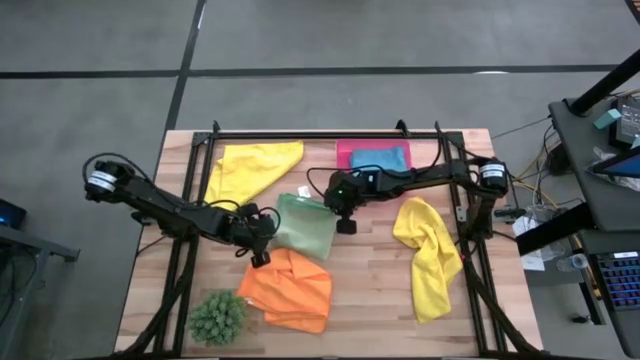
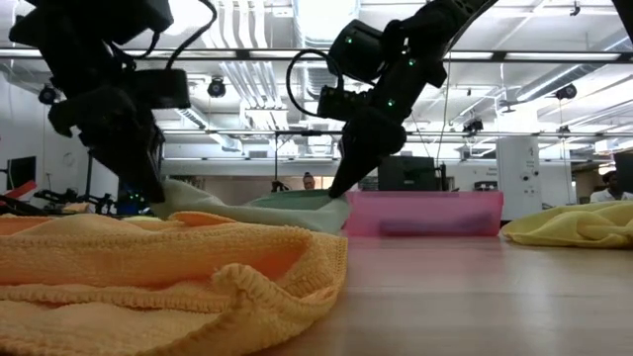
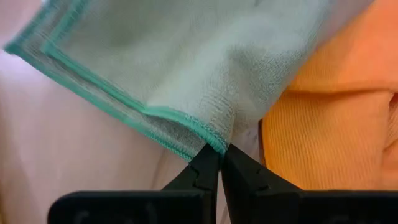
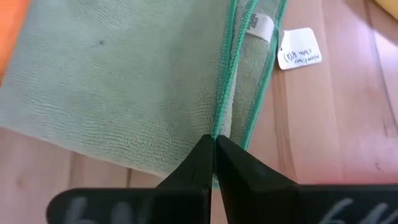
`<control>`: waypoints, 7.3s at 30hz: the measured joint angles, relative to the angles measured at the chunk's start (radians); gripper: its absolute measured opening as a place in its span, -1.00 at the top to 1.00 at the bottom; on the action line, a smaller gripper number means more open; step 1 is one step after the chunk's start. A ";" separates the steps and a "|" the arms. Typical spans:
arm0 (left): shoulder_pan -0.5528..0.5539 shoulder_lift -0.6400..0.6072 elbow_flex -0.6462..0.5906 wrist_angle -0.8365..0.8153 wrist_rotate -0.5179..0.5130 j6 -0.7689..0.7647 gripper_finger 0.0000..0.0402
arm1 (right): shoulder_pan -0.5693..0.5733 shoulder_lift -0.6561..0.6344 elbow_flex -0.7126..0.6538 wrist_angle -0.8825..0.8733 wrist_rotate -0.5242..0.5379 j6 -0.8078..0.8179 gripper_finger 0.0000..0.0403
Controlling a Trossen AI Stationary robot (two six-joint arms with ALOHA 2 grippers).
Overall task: Fold microfiber towels
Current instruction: Fold the green microfiber cloth
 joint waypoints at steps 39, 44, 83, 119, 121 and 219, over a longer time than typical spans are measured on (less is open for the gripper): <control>0.015 -0.054 0.001 -0.044 0.191 -0.108 0.19 | 0.046 -0.091 -0.045 -0.161 0.078 0.077 0.37; 0.016 -0.124 0.032 -0.055 0.198 -0.104 0.17 | 0.081 -0.158 -0.132 -0.079 0.077 0.096 0.38; 0.464 0.301 0.182 0.173 0.076 -0.054 0.17 | 0.103 -0.347 -0.400 0.303 0.079 0.039 0.48; 0.436 0.317 0.236 0.255 0.061 0.141 0.92 | 0.103 -0.345 -0.400 0.302 0.080 0.044 0.53; 0.440 0.317 0.236 0.253 0.052 0.158 0.92 | 0.103 -0.345 -0.400 0.302 0.080 0.044 0.53; 0.177 0.220 0.087 0.083 0.125 -0.026 0.56 | 0.255 0.128 -0.318 0.716 -0.032 -0.050 0.96</control>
